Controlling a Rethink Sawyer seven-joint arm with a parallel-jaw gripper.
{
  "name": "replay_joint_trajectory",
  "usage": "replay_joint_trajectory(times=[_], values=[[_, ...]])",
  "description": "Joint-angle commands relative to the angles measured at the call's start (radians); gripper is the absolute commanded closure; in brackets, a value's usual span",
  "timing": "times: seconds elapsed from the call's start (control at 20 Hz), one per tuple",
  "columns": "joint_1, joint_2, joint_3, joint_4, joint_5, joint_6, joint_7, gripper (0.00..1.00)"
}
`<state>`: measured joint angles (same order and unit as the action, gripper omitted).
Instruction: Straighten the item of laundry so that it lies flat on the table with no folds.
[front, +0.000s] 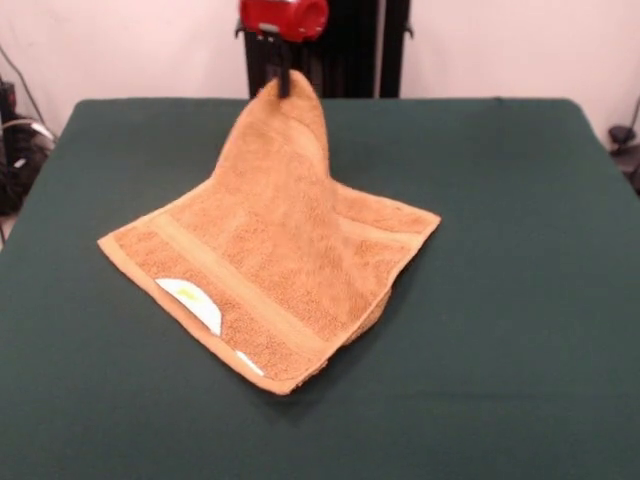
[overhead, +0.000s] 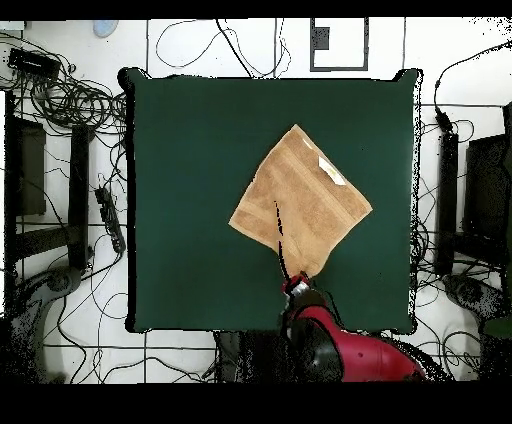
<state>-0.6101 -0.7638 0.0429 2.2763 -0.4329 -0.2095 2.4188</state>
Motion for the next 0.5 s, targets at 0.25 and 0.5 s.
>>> replay_joint_trajectory(times=[0.25, 0.5], values=[[-0.342, 0.019, 0.133, 0.067, -0.269, 0.098, -0.039, 1.0], [-0.33, 0.059, 0.07, 0.015, -0.323, 0.074, -0.021, 1.0]])
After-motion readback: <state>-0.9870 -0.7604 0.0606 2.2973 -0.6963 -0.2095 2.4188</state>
